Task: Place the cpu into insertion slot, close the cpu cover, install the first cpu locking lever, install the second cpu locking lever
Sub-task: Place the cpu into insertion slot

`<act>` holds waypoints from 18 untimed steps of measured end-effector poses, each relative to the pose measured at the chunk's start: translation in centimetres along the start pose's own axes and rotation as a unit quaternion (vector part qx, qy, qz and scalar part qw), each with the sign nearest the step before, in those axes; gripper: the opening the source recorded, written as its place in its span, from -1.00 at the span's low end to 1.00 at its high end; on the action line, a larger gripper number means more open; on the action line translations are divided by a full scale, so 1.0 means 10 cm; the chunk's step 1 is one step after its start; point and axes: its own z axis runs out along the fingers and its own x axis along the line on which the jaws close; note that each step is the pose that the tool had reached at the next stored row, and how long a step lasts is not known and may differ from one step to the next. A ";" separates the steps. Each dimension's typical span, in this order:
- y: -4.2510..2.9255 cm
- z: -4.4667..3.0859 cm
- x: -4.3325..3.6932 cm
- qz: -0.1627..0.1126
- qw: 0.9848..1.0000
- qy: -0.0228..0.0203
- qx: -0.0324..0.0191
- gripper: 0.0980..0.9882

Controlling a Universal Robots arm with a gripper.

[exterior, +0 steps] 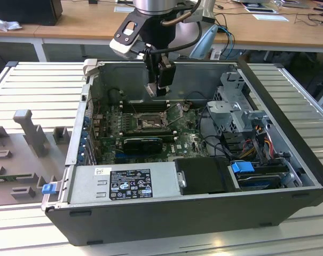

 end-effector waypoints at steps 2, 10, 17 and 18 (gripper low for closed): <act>0.000 0.002 0.000 0.001 1.000 0.000 0.000 -0.03; 0.000 0.007 0.000 0.021 1.000 -0.002 -0.001 -0.03; -0.002 0.030 -0.001 0.038 0.999 -0.003 -0.001 -0.03; -0.003 0.037 -0.001 0.039 0.999 -0.003 -0.001 -0.03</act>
